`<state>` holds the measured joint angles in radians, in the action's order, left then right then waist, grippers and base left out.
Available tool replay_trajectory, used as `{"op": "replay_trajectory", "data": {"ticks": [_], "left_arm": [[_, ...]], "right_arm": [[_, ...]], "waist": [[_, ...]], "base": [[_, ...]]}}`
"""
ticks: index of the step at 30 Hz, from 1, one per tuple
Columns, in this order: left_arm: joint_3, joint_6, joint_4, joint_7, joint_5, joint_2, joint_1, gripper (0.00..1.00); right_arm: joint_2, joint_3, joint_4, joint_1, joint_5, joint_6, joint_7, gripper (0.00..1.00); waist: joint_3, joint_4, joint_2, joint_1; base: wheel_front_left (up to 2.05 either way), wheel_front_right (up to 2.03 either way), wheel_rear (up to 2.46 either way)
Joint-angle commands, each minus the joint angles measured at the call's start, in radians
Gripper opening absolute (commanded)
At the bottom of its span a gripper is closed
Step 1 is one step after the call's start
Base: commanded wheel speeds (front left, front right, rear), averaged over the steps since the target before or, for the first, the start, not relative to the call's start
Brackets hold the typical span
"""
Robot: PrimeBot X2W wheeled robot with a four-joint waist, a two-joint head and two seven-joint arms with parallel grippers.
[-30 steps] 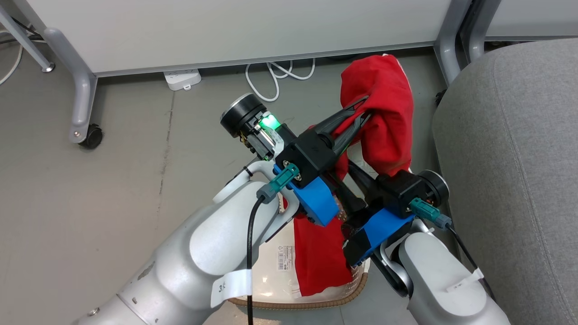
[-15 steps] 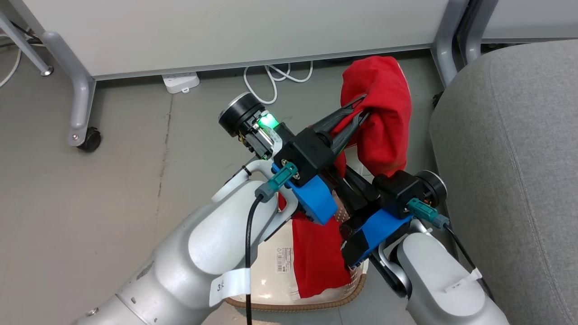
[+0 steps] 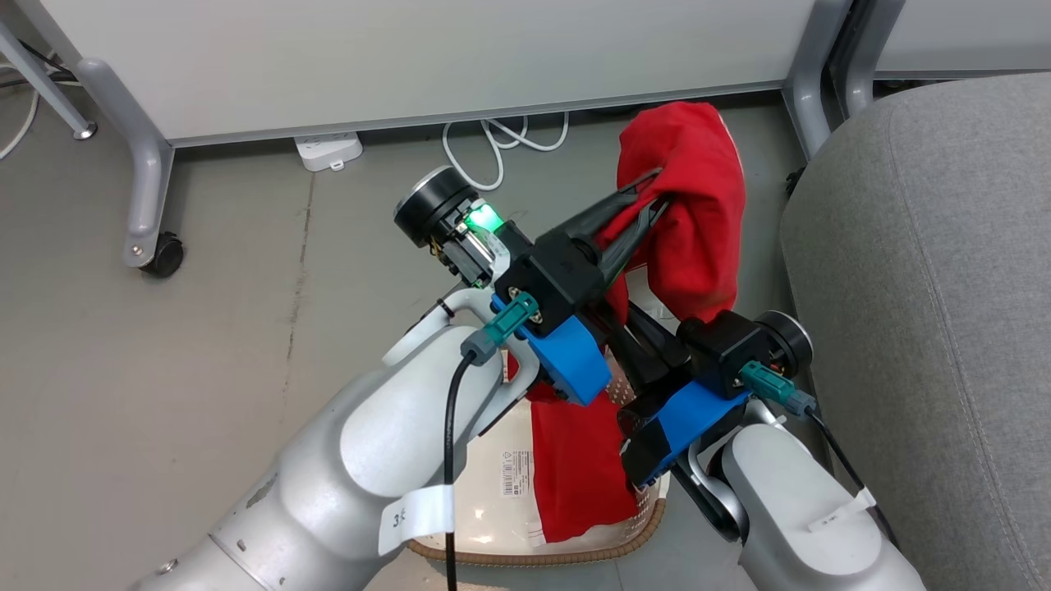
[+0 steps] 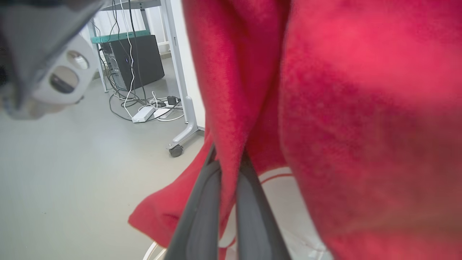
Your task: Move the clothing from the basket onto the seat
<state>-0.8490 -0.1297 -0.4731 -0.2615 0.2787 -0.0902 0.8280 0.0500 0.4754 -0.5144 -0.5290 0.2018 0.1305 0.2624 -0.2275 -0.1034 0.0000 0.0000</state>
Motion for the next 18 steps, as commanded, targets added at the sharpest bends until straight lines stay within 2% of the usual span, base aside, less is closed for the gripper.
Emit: {"op": "replay_trajectory", "data": {"ticks": [1,18], "left_arm": [[0.012,-0.001,0.005,-0.005,-0.009,0.002,0.006,1.0],[0.018,-0.002,0.004,-0.005,-0.021,0.002,-0.005,1.0]], "right_arm": [[0.001,0.001,-0.004,-0.007,-0.002,0.0,0.004,0.0],[0.001,0.001,-0.004,-0.004,-0.01,0.0,0.004,0.0]], "waist": [[0.0,0.0,0.0,0.0],[-0.003,0.012,0.0,0.0]], "base": [[0.0,0.0,0.0],[0.0,0.0,0.0]]}}
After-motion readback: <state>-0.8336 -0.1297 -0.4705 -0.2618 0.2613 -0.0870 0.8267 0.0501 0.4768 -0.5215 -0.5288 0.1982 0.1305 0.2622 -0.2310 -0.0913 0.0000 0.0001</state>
